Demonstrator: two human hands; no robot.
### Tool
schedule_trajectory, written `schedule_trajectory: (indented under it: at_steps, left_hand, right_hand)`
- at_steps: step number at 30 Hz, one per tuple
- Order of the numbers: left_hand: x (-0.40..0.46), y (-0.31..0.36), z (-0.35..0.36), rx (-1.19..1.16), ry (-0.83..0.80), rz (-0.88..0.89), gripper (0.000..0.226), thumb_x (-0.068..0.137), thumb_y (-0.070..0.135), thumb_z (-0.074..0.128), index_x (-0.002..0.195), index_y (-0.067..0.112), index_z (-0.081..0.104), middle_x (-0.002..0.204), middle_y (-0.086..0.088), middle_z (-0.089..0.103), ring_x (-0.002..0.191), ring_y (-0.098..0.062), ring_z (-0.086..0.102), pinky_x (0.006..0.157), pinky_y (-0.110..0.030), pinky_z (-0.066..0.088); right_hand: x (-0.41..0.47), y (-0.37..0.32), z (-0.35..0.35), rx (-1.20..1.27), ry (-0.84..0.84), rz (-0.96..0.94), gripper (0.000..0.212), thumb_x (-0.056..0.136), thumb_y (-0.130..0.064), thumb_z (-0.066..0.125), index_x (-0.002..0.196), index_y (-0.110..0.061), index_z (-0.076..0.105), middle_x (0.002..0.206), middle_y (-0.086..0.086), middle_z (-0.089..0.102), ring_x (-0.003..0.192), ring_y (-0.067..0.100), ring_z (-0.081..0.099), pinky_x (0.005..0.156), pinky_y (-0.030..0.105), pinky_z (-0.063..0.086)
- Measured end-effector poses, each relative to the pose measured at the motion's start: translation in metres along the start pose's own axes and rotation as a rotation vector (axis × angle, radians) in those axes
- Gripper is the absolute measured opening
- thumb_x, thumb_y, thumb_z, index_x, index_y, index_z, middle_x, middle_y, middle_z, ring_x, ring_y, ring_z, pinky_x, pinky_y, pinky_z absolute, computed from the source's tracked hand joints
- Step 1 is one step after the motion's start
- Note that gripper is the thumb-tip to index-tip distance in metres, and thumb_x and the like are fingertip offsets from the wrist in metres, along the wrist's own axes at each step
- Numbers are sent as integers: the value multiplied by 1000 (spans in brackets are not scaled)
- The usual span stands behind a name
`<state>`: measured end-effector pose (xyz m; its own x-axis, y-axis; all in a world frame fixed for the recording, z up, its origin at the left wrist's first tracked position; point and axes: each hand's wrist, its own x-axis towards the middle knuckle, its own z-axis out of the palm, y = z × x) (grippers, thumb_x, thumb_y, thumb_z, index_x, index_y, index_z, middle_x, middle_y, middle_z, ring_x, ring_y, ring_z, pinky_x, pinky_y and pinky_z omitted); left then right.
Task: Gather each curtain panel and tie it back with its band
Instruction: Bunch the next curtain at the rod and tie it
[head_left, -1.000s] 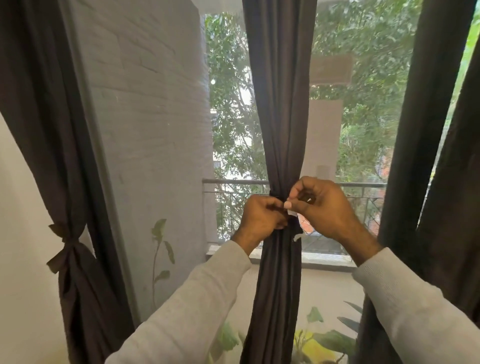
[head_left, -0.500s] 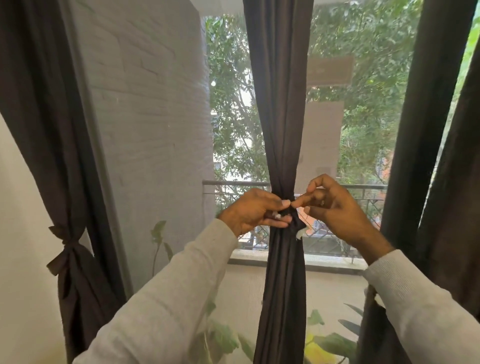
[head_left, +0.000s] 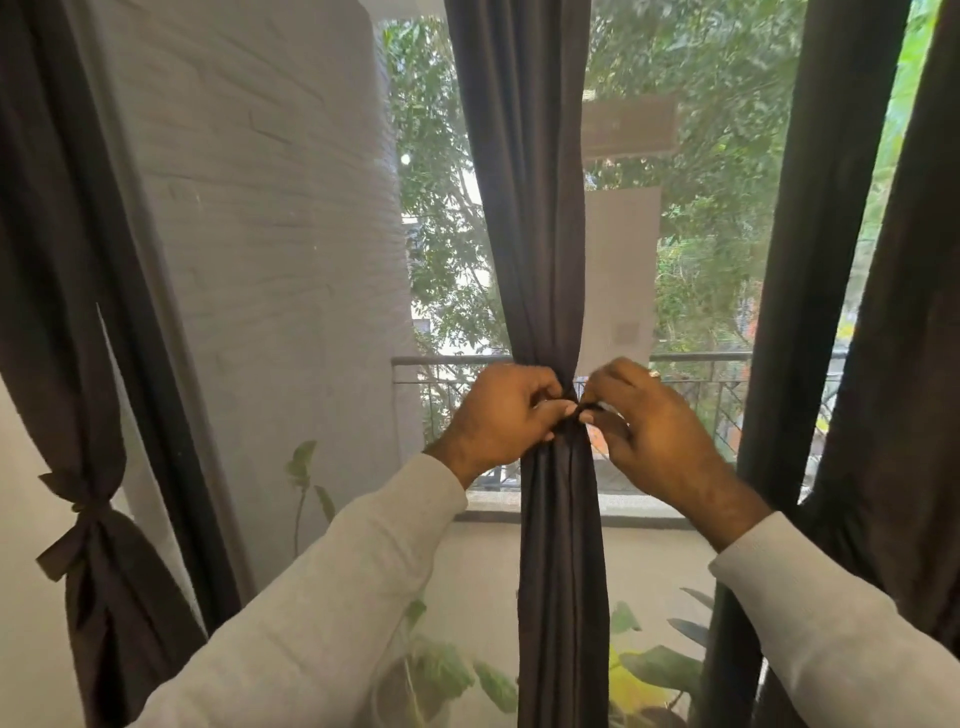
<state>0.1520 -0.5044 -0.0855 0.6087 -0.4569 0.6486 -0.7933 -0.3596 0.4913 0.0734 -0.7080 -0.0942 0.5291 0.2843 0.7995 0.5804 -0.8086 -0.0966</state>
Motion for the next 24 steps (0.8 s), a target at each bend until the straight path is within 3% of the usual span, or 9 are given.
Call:
schedule_trajectory:
  at_steps: [3,6,9,12,14,16,20,22,24]
  left_hand:
    - [-6,6,-3,1,37,123,14,102,20,73,90,12,71,74,-2,77,66,-12,78,65,-45,66]
    - [-10,9,-1,-242,66,40,11,103,13,72,100,2,72,82,-9,78,70,-24,79,66,-50,68]
    - [-14,14,0,-456,70,-16,7,100,2,73,102,0,67,78,-12,75,67,-27,75,62,-38,65]
    - [-19,19,-4,-526,60,-48,28,94,-4,77,100,8,53,74,-25,68,61,-31,72,59,-36,62]
    - [-20,21,-9,-382,34,-1,26,92,3,83,102,7,59,73,-22,66,60,-29,71,61,-42,65]
    - [-21,24,-16,-140,34,73,25,91,15,86,105,13,66,71,-5,66,61,-22,69,64,-47,65]
    - [-27,34,-24,325,95,329,24,95,25,80,108,23,59,72,11,61,62,-14,56,61,-38,55]
    - [-32,34,-23,507,108,461,25,100,24,71,123,23,61,81,4,69,67,-22,64,63,-41,58]
    - [-36,31,-19,663,102,500,33,103,24,63,136,20,64,86,-4,72,70,-30,68,62,-45,59]
  right_hand:
    - [6,-3,-10,213,64,-34,13,101,-1,67,111,-8,70,109,1,72,98,16,67,87,24,52]
    - [13,-5,-13,354,95,27,15,103,-3,65,107,-16,70,98,-6,74,88,13,68,78,23,52]
    - [19,1,-9,463,67,76,6,106,-13,60,102,-14,65,92,-1,68,86,24,65,78,38,53]
    - [24,6,-3,550,28,122,8,107,-15,57,102,-11,61,87,4,63,81,26,61,74,45,52]
    - [28,5,0,599,30,145,8,105,-16,61,99,-12,63,83,3,64,76,22,62,70,42,52]
    - [33,5,3,635,44,188,8,100,-23,66,96,-16,66,81,3,67,74,25,64,69,49,55]
    - [38,2,6,793,41,319,35,87,-43,84,107,-25,61,79,36,63,67,53,60,68,69,52]
    - [36,6,8,798,19,365,39,84,-45,84,106,-29,57,69,34,54,59,42,51,61,65,46]
    - [36,7,8,773,-10,399,31,89,-38,81,104,-28,56,67,23,53,63,31,47,64,52,43]
